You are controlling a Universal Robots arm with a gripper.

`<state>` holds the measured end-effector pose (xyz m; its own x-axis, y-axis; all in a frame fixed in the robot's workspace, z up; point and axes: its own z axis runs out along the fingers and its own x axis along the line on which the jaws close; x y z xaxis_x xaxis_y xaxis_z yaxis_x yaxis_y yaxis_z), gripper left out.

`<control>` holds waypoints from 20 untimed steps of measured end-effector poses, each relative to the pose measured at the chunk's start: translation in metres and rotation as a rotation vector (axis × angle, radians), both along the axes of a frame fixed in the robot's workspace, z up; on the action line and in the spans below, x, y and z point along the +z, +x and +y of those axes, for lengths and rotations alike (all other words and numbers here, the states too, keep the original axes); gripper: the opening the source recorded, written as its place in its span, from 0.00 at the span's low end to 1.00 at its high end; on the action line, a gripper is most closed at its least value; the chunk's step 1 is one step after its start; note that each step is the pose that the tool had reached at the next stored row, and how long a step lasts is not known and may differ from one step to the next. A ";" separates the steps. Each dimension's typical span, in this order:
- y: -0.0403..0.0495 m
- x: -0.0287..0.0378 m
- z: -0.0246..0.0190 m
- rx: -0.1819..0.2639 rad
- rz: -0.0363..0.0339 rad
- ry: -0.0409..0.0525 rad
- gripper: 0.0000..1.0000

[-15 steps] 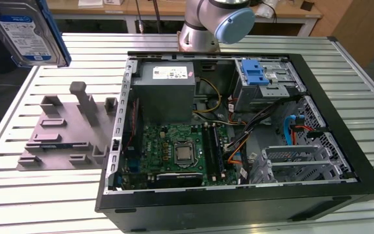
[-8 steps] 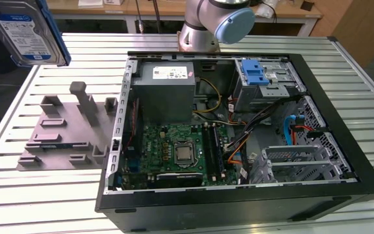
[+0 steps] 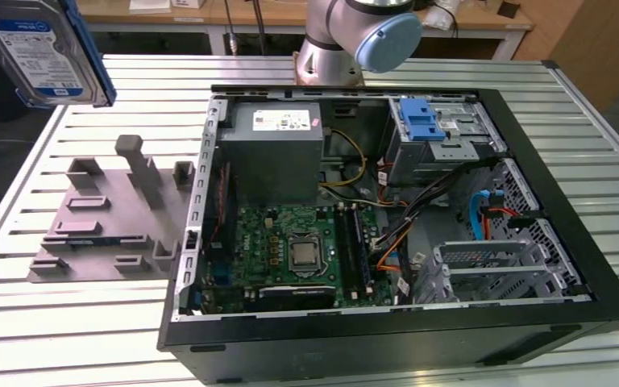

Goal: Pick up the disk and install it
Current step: 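Pick up the disk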

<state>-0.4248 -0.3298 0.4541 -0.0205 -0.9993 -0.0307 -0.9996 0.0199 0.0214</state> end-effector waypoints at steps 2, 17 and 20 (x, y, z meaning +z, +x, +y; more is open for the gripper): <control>0.0000 0.0003 0.0000 0.000 0.0000 0.0000 0.36; 0.0000 0.0050 0.0000 0.000 0.0000 0.0000 0.36; 0.0000 0.0057 0.0000 0.000 0.0000 0.0000 0.36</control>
